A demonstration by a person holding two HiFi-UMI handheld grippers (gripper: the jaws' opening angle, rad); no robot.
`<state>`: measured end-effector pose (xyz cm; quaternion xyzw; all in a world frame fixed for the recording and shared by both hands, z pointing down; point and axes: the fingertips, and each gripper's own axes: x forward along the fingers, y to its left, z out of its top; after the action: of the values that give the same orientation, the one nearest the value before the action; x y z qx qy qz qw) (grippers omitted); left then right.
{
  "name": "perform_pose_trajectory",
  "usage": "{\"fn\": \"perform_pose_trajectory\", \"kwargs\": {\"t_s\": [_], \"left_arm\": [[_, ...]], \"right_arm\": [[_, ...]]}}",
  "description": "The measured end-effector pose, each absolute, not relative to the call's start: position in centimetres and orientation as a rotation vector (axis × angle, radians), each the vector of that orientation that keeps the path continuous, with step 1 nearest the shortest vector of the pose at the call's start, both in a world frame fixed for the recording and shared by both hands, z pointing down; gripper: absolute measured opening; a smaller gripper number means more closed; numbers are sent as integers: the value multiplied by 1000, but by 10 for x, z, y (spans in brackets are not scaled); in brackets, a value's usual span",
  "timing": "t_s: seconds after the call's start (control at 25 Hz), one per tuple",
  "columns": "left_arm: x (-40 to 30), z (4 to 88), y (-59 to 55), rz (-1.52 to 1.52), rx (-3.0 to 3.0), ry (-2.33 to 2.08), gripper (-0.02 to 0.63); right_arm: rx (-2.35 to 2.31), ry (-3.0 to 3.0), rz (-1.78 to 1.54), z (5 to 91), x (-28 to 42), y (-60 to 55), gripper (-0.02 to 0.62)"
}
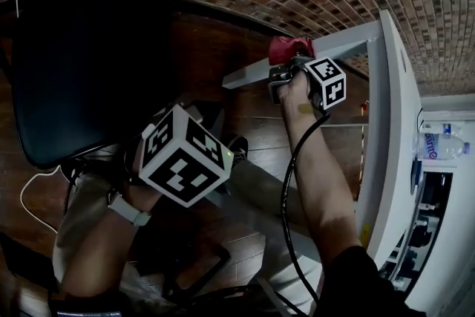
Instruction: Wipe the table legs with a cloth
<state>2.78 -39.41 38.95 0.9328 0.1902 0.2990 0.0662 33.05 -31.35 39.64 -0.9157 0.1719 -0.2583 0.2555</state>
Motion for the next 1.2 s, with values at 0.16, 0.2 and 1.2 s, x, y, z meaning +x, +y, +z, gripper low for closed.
{"fn": "perform_pose_trajectory", "kwargs": {"t_s": [0.16, 0.2, 1.2], "left_arm": [[26, 378, -399, 864, 2830, 569, -6], [25, 375, -400, 855, 2834, 569, -6], [-49, 371, -433, 866, 2880, 606, -6]], "right_arm": [[-2514, 459, -621, 352, 332, -315, 57], [-2525, 456, -595, 340, 332, -315, 57], [-2393, 163, -169, 191, 235, -257, 55]]}}
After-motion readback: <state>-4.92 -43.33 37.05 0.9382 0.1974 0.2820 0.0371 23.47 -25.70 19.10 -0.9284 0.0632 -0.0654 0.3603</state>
